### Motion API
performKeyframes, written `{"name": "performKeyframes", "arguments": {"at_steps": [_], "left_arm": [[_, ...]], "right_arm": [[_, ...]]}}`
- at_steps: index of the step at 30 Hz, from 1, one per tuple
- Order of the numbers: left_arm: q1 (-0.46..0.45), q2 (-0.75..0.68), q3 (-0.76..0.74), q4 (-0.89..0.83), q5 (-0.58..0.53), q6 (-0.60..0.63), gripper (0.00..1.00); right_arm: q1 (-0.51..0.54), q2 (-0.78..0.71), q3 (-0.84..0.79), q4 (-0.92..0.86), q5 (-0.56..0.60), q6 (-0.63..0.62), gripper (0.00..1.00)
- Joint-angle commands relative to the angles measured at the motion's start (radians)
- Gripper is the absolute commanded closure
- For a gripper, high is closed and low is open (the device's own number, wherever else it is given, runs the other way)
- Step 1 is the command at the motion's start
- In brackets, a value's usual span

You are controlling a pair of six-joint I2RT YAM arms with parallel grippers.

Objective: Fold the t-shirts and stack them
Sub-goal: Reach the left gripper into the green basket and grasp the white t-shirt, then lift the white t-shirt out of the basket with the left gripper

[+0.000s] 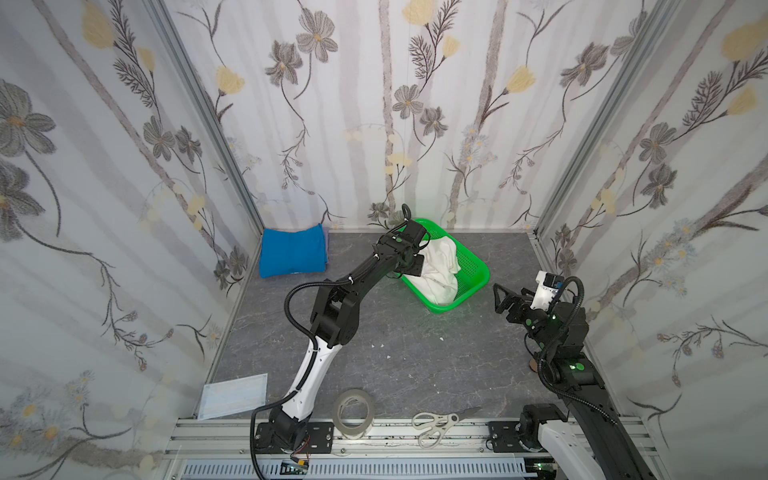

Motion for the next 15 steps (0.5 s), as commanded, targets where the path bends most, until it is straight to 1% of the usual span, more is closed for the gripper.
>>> {"name": "performKeyframes", "arguments": {"at_steps": [1,3,4,6,10,12,15], "left_arm": [[-0.005,0.009,0.013,-0.065,-0.03,0.009,0.78],[-0.004,0.001,0.034,-0.062,-0.007,0.0,0.99],[-0.006,-0.01,0.041,-0.054,0.014,-0.002,1.0],[-0.01,-0.044,0.046,-0.022,0.049,0.0,1.0],[-0.012,-0.141,0.061,0.051,0.153,-0.001,1.0],[-0.011,-0.189,0.071,0.082,0.179,0.0,1.0],[-0.009,-0.236,0.126,0.082,0.196,0.004,1.0]], "right_arm": [[0.001,0.017,0.009,-0.005,-0.026,-0.004,0.0],[0.002,0.025,0.009,0.001,-0.032,-0.004,0.0],[0.001,0.03,0.007,0.002,-0.032,-0.004,0.0],[0.0,0.04,0.007,0.007,-0.039,-0.004,0.0],[0.001,0.062,0.007,0.012,-0.059,-0.004,0.0],[0.0,0.069,0.004,0.018,-0.064,-0.001,0.0],[0.001,0.076,0.003,0.025,-0.074,0.003,0.0]]}}
